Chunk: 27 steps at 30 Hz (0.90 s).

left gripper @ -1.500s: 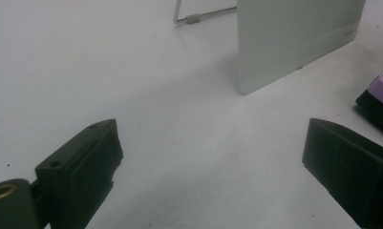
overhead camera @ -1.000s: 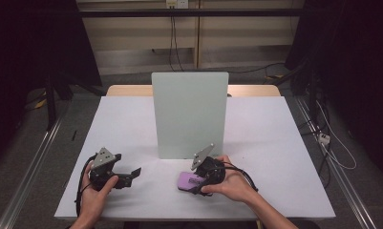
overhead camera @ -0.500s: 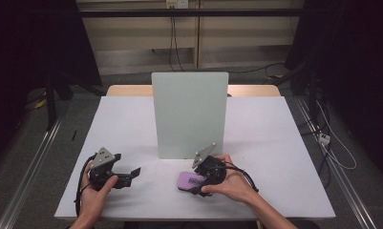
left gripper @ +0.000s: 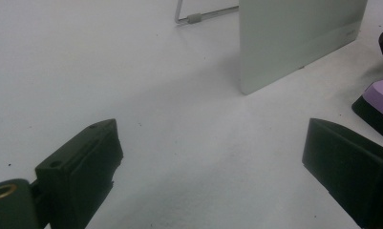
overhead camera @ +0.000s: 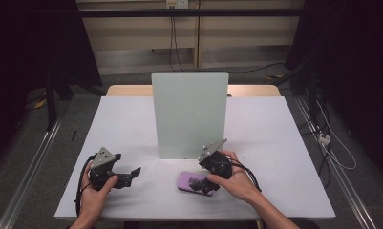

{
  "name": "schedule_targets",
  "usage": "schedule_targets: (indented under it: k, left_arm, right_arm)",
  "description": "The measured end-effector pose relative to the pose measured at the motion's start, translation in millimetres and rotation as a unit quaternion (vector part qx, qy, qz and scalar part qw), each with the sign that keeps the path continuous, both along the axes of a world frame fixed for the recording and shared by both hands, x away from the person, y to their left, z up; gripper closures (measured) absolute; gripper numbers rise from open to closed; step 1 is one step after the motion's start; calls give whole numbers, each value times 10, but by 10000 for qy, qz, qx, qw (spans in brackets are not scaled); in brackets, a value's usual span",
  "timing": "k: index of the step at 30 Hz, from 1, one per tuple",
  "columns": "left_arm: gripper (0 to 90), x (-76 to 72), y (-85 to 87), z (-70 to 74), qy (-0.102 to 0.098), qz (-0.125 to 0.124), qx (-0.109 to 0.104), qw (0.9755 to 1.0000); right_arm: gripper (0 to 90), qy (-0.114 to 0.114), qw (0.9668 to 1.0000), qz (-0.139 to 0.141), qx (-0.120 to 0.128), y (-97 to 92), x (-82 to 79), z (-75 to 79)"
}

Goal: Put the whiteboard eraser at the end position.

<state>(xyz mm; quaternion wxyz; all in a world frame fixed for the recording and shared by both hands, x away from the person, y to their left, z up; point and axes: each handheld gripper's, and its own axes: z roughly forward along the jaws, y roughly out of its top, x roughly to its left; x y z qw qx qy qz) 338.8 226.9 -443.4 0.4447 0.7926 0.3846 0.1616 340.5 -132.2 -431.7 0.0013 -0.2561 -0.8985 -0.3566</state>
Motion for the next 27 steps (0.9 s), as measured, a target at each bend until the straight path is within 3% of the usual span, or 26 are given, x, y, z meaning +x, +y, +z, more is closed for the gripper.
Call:
schedule_targets:
  k: [5,10,18,27]
  left_arm:
    - [57,-1,2,1,-4,2,-14,10000]
    - [57,-6,2,3,-6,27,-33,10000]
    - [57,-33,9,31,-113,50,-41,9999]
    - [57,-34,8,23,-85,30,-39,10000]
  right_arm:
    - [85,-136,9986,-502,90,-127,14,18]
    - [85,-368,9944,-971,185,-241,2,40]
    - [86,-580,9883,-1400,166,-420,-33,50]
    - [91,-602,9817,-1791,252,-649,-66,-4]
